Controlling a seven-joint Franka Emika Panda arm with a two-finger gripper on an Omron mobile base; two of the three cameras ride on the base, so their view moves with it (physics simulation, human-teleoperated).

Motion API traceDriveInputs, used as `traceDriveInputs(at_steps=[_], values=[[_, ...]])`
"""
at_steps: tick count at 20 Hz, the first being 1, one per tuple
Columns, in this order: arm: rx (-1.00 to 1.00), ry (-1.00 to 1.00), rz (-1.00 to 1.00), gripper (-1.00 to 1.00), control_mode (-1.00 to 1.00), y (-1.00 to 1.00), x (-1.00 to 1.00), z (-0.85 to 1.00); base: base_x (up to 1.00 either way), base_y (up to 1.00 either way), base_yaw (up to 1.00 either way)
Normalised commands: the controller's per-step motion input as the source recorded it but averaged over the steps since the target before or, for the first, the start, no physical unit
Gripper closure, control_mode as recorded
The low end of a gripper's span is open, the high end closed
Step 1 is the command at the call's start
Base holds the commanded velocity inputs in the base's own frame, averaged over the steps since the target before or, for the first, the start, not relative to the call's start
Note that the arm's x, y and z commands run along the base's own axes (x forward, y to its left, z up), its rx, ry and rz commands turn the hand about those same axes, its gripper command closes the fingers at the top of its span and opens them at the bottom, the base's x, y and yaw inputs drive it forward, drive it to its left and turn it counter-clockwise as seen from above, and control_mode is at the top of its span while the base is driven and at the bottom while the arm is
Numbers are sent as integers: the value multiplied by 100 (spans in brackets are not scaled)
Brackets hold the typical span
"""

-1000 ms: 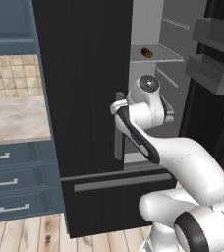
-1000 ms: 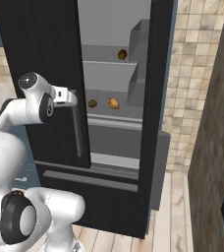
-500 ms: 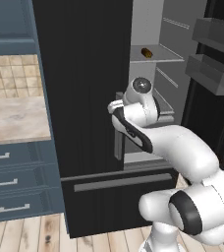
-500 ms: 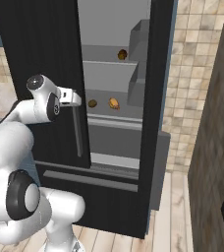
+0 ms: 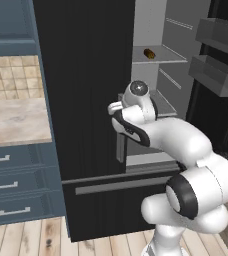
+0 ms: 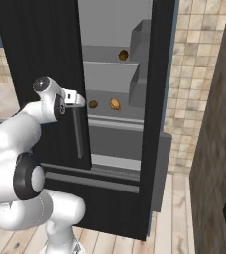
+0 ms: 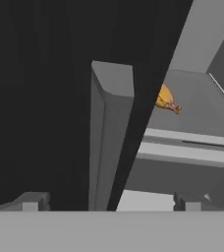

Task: Open the fridge, remove the kiwi, sweet potato, and chicken drumstick, and place them on any counter.

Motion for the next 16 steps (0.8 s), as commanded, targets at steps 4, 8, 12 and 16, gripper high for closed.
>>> traceDriveInputs(at_steps=[4, 8, 12, 16], values=[[0, 0, -1, -100, -100, 0, 32, -14, 0, 0, 0], [0, 0, -1, -100, -100, 0, 30, -15, 0, 0, 0], [0, 0, -1, -100, -100, 0, 29, -19, 0, 0, 0], [0, 0, -1, -100, -100, 1, 32, -21, 0, 0, 0]])
